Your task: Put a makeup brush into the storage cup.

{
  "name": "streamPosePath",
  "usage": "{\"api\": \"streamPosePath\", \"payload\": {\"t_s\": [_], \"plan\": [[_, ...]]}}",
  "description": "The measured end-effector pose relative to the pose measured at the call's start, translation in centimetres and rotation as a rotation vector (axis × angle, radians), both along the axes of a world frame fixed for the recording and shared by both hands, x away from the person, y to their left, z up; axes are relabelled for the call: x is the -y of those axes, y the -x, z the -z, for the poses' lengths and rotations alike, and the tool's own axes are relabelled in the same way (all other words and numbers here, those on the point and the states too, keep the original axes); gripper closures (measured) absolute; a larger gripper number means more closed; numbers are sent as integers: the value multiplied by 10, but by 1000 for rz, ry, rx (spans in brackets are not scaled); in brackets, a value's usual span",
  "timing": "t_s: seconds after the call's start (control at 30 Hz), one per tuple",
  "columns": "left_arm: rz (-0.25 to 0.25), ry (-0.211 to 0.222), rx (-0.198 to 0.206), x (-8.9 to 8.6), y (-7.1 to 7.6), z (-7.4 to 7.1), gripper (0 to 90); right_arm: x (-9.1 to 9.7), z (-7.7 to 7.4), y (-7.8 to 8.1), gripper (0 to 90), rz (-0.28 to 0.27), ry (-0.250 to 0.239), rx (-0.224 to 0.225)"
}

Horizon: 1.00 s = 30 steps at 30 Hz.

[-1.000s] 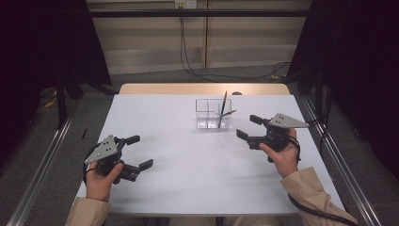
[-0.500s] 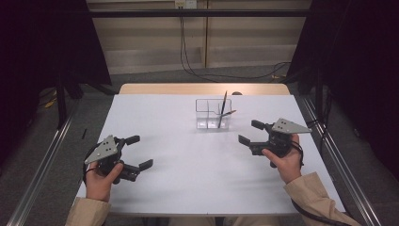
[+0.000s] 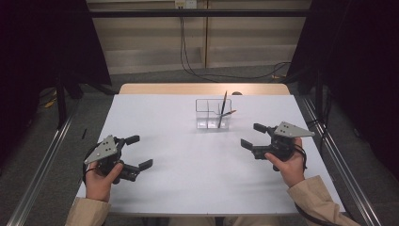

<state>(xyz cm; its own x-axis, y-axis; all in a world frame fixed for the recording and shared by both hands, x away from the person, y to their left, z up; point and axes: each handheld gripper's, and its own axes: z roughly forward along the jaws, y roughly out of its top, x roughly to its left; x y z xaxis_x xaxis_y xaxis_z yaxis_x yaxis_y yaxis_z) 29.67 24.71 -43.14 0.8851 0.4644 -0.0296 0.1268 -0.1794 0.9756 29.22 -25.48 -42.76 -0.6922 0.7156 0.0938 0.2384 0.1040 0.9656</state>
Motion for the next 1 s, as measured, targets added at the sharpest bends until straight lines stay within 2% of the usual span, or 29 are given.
{"api": "streamPosePath", "payload": {"t_s": [0.6,1.0], "plan": [[-2,6,3,0,0,-1,6,5,3,11,132,-7,9,-10],[1,7,3,0,0,-1,6,22,5,21,125,12,18,-10]]}}
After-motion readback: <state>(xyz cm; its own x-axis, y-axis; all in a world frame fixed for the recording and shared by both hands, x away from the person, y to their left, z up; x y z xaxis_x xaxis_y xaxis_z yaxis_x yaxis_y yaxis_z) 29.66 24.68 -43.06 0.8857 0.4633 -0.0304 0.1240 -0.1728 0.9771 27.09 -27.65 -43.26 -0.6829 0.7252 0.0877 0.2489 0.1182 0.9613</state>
